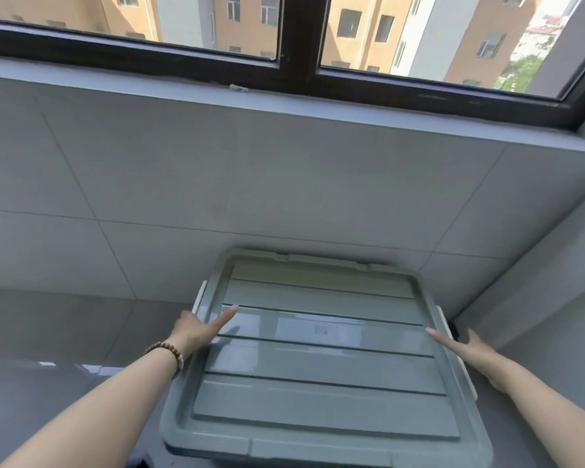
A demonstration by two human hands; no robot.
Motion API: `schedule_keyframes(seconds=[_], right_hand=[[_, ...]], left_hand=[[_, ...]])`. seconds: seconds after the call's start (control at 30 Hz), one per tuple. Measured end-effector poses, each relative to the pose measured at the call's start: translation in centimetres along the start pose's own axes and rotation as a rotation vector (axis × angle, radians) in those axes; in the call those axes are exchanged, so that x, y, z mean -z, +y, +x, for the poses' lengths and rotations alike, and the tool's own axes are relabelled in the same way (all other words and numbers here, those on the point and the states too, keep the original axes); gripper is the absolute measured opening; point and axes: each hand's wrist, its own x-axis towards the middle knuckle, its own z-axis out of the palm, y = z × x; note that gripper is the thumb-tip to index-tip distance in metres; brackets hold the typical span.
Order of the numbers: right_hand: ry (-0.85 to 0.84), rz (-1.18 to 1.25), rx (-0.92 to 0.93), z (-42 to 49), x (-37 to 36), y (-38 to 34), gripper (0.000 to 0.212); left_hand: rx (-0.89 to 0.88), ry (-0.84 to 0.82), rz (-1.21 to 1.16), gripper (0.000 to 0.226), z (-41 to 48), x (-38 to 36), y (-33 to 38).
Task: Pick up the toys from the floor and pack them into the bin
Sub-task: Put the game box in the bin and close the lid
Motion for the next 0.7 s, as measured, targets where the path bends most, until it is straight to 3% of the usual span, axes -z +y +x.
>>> schedule_keyframes(seconds=[0.07, 0.13, 0.17, 0.3, 0.47, 0.6, 0.7], right_hand=[[-0.122, 0.048, 0.0, 0.5, -0.4, -0.5, 0.126], [-0.125, 0.066, 0.023, 1.0, -0.8, -1.1, 0.075], [-0.11, 0.081, 0.031, 1.1, -1.2, -1.3, 0.066], [0.006, 0.188, -0.042, 1.8, -2.3, -0.7, 0.109], [0.113, 0.217, -0.056, 1.9, -0.8, -0.3, 0.095], [0.153, 0.207, -0.001, 1.8, 4.2, 0.5, 0.078], [0.185, 0.197, 0.019, 1.9, 8.4, 1.6, 0.086]], left_hand=[[0.03, 0.039, -0.008, 0.13, 0.1, -0.4, 0.2], [0.05, 0.074, -0.035, 0.12, 0.1, -0.7, 0.6], [0.059, 0.079, -0.076, 0.116, 0.1, -0.7, 0.8], [0.094, 0.095, -0.229, 0.113, 0.0, -0.8, 1.7], [0.047, 0.072, -0.199, 0.108, -1.5, -1.1, 3.1], [0.011, 0.006, -0.214, 0.117, -3.5, -1.9, 6.2], [-0.028, -0.053, -0.234, 0.121, -4.9, -4.0, 8.9]])
